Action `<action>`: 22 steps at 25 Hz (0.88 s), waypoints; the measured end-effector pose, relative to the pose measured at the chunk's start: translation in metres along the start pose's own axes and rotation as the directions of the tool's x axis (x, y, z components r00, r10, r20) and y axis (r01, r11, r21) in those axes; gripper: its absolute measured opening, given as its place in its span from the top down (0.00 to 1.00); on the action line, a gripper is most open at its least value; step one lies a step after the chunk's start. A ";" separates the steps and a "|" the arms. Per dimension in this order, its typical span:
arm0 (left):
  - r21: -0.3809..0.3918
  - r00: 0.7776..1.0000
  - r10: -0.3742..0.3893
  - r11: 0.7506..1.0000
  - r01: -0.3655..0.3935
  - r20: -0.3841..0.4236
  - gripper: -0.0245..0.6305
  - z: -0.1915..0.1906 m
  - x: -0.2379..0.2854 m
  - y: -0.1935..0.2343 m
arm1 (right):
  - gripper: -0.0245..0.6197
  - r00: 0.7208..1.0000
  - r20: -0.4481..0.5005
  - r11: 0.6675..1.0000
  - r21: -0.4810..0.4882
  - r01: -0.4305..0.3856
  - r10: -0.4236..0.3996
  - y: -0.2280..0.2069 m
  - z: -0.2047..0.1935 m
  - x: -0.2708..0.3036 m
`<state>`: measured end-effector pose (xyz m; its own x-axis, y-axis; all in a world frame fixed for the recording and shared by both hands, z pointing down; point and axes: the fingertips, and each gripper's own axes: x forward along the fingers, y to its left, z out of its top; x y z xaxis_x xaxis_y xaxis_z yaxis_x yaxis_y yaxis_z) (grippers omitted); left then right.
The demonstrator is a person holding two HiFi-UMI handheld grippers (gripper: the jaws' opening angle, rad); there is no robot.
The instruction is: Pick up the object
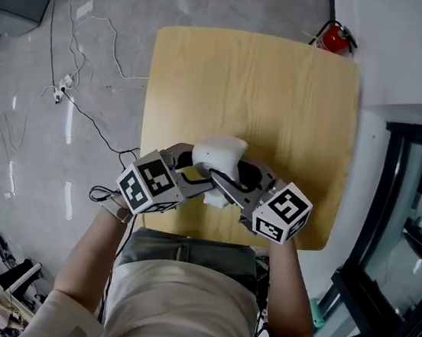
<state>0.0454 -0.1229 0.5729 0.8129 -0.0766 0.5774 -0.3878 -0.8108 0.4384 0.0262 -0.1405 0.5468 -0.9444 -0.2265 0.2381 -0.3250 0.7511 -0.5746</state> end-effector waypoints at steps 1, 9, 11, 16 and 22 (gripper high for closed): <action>0.054 0.999 0.032 0.998 -0.033 0.019 0.65 0.009 -0.017 -0.003 | 0.73 1.000 0.011 0.997 -0.072 0.002 -0.001 0.014 0.015 0.004; 0.417 0.947 0.161 0.868 -0.270 0.279 0.65 0.089 -0.186 -0.050 | 0.73 0.990 0.133 0.849 -0.517 0.110 -0.048 0.161 0.147 0.037; 0.476 0.930 0.170 0.820 -0.317 0.326 0.65 0.102 -0.223 -0.061 | 0.73 0.986 0.148 0.794 -0.590 0.146 -0.072 0.190 0.166 0.046; 0.574 0.900 0.175 0.718 -0.394 0.399 0.65 0.120 -0.278 -0.085 | 0.73 0.978 0.198 0.685 -0.703 0.191 -0.070 0.242 0.197 0.056; 0.598 0.876 0.180 0.668 -0.442 0.447 0.65 0.126 -0.311 -0.118 | 0.73 0.973 0.228 0.600 -0.776 0.195 -0.023 0.291 0.211 0.053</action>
<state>-0.1067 -0.0762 0.2545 0.8370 -0.4719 0.2771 -0.3584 -0.8553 -0.3741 -0.1285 -0.0644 0.2269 -0.9231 -0.3788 0.0668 -0.3417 0.8873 0.3098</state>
